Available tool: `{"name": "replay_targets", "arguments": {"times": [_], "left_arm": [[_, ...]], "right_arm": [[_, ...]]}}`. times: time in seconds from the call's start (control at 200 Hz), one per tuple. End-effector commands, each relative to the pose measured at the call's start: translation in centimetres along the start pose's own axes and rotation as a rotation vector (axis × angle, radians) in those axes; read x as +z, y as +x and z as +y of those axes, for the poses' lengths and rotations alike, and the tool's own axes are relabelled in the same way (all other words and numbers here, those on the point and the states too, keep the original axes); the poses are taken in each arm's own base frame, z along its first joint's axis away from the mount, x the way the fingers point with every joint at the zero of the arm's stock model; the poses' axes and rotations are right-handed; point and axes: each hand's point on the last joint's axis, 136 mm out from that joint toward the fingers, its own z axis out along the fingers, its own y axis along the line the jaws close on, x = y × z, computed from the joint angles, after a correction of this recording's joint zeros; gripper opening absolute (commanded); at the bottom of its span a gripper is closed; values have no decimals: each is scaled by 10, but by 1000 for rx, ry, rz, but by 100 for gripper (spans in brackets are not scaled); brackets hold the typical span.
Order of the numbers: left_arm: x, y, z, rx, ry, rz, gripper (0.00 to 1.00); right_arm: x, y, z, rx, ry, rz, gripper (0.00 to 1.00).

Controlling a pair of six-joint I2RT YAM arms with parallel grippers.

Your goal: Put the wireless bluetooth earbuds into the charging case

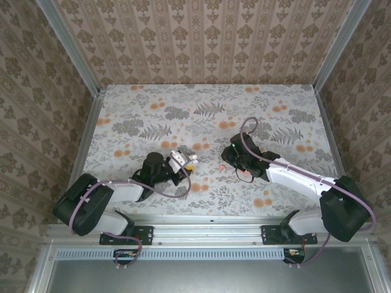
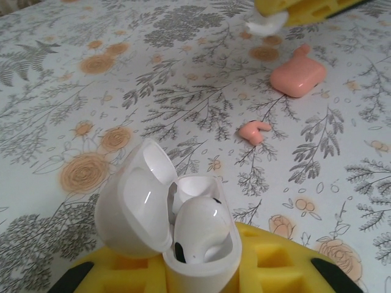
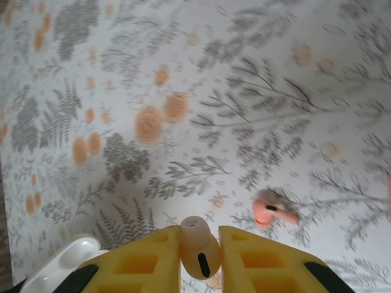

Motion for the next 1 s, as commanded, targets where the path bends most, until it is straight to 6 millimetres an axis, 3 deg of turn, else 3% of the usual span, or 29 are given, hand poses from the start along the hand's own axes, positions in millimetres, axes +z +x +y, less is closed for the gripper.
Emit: {"name": "replay_targets", "arguments": {"times": [0.0, 0.43, 0.995], "left_arm": [[4, -22, -8, -18, 87, -71, 9], [7, -38, -17, -97, 237, -143, 10], [-3, -68, -13, -141, 286, -246, 10]], "right_arm": [[-14, -25, 36, -219, -121, -104, 22], [-46, -23, 86, -727, -260, -280, 22], [-67, -3, 107, -1192, -242, -406, 23]]}}
